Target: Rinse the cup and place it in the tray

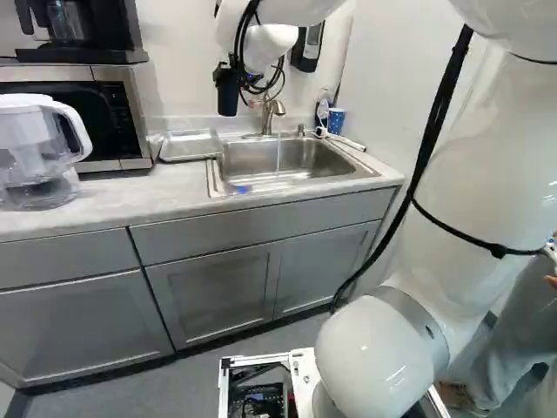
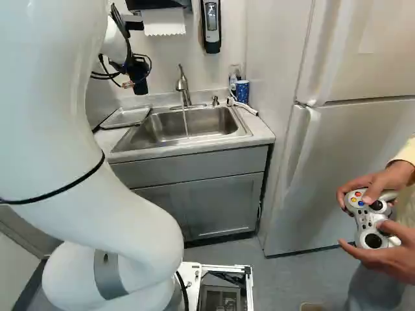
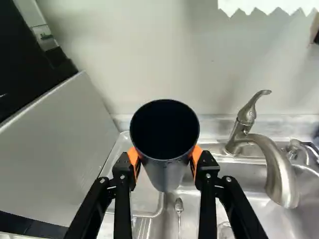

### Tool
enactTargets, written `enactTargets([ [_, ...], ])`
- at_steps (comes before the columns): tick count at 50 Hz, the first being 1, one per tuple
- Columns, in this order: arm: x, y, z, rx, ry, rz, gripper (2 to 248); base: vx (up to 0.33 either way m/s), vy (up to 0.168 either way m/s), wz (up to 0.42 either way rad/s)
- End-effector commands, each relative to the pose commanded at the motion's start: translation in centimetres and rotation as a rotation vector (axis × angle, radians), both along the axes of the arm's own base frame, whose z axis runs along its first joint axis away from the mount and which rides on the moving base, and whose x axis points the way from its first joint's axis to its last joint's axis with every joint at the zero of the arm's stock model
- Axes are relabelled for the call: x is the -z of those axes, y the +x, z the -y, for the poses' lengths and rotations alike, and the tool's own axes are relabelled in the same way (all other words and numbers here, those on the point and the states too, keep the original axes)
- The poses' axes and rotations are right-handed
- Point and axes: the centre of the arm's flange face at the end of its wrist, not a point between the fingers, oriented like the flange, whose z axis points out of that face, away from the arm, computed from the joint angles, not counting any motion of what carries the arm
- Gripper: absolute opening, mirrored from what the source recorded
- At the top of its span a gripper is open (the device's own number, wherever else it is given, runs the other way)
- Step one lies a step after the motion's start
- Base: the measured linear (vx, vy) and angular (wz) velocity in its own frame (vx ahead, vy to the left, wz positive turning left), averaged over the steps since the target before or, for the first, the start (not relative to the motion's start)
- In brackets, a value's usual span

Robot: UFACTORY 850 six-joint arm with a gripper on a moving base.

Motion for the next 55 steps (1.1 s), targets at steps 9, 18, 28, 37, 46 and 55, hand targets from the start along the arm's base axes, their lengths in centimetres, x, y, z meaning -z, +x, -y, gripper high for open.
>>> enactTargets([
  [9,0.3,0.3,-1.5,-0.021,0.002,0.008,121,0.0,0.0,0.0],
  [18,1.1,0.7,-3.0,-0.04,0.001,0.008,121,0.0,0.0,0.0],
  [28,2.2,1.2,-4.8,-0.062,-0.002,0.005,121,0.0,0.0,0.0],
  [37,3.1,1.7,-5.6,-0.069,-0.005,0.002,121,0.0,0.0,0.0],
  [46,4.0,1.9,-5.8,-0.068,-0.008,-0.002,121,0.0,0.0,0.0],
  [55,4.9,2.1,-6.2,-0.07,-0.011,-0.006,121,0.0,0.0,0.0],
])
